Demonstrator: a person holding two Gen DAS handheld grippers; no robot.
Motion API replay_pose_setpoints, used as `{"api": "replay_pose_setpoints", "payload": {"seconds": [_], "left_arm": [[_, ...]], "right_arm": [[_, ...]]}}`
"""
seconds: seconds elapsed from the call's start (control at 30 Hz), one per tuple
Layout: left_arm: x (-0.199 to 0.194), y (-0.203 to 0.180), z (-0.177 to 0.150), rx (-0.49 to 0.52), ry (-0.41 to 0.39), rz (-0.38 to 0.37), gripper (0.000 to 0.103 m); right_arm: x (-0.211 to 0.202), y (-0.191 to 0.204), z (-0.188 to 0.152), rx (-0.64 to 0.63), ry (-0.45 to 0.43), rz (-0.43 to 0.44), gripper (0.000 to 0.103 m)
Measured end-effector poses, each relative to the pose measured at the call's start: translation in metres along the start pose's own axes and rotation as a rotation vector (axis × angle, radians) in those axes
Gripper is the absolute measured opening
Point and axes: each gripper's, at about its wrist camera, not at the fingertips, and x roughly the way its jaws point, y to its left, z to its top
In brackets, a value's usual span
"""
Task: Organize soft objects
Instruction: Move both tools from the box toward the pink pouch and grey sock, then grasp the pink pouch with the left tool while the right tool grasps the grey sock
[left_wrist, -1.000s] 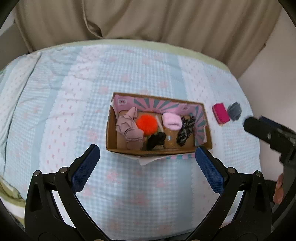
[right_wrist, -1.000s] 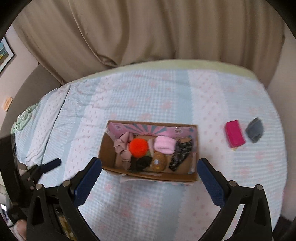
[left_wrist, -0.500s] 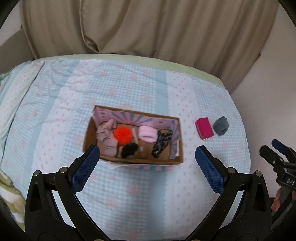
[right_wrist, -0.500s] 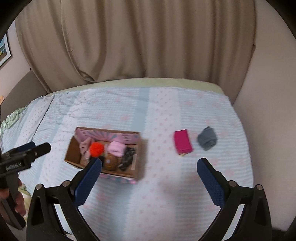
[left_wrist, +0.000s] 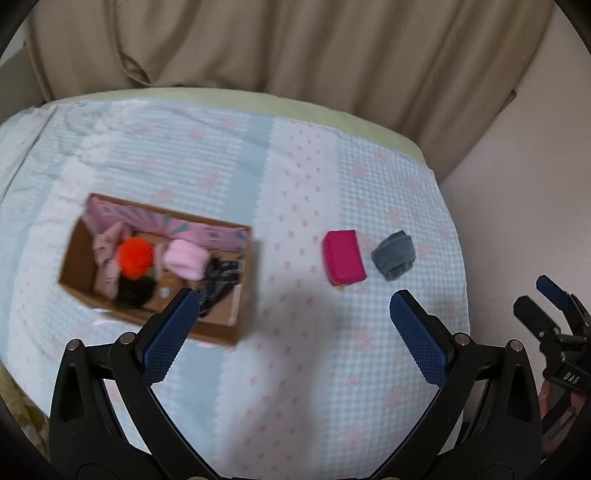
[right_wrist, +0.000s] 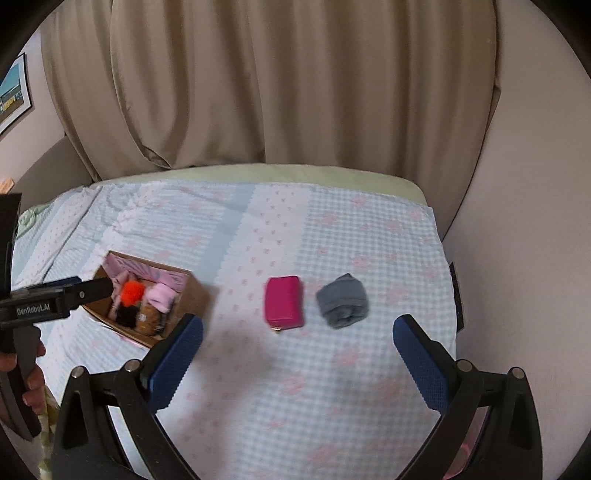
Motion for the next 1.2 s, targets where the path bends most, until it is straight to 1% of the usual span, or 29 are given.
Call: {"api": "replay_pose_setpoints", "payload": {"seconds": [0.13, 0.23, 0.4, 0.47, 0.63, 0.77, 0.87, 0.93, 1.0, 1.07, 1.1, 1.13, 1.17, 1.2], "left_arm": [[0.045, -0.034, 0.011, 0.009, 0.035, 0.0, 0.103], [0.086, -0.053, 0.018, 0.01, 0.082, -0.008, 0.103], [0.167, -0.074, 0.024, 0.01, 0.159, -0.029, 0.103], [0.201, -0.081, 0.023, 0.009, 0.188, -0.033, 0.103], [0.272, -0.089, 0.02, -0.003, 0.251, -0.033, 0.102], [0.312, -0.086, 0.015, -0.009, 0.289, -0.023, 0.102], [0.334, -0.085, 0.013, -0.018, 0.306, -0.024, 0.099], [0.344, -0.086, 0.011, -0.016, 0.317, -0.027, 0.088], [0.35, -0.088, 0.009, 0.006, 0.324, -0.006, 0.085], [0.352, -0.091, 0.008, 0.039, 0.312, 0.008, 0.077], [0.351, -0.092, 0.007, 0.053, 0.308, 0.014, 0.067], [0.35, -0.094, 0.007, 0.068, 0.303, 0.012, 0.063], [0.349, -0.095, 0.008, 0.076, 0.297, 0.01, 0.061], [0.348, -0.096, 0.009, 0.087, 0.293, 0.015, 0.058]], "right_arm": [[0.037, -0.031, 0.0, -0.017, 0.027, 0.019, 0.103], [0.071, -0.048, -0.003, -0.027, 0.055, 0.027, 0.103], [0.135, -0.072, -0.008, 0.01, 0.12, 0.08, 0.103], [0.162, -0.076, -0.011, -0.004, 0.148, 0.071, 0.103], [0.221, -0.083, -0.027, -0.022, 0.201, 0.093, 0.103], [0.256, -0.087, -0.034, -0.03, 0.217, 0.102, 0.103], [0.28, -0.091, -0.037, -0.026, 0.233, 0.135, 0.103], [0.292, -0.09, -0.038, -0.043, 0.239, 0.156, 0.103], [0.301, -0.091, -0.037, -0.051, 0.243, 0.174, 0.102], [0.307, -0.09, -0.036, -0.057, 0.246, 0.19, 0.091], [0.307, -0.091, -0.037, -0.058, 0.248, 0.195, 0.081], [0.307, -0.09, -0.036, -0.062, 0.247, 0.193, 0.078], [0.307, -0.09, -0.035, -0.063, 0.238, 0.191, 0.076], [0.307, -0.089, -0.035, -0.061, 0.235, 0.189, 0.071]]}}
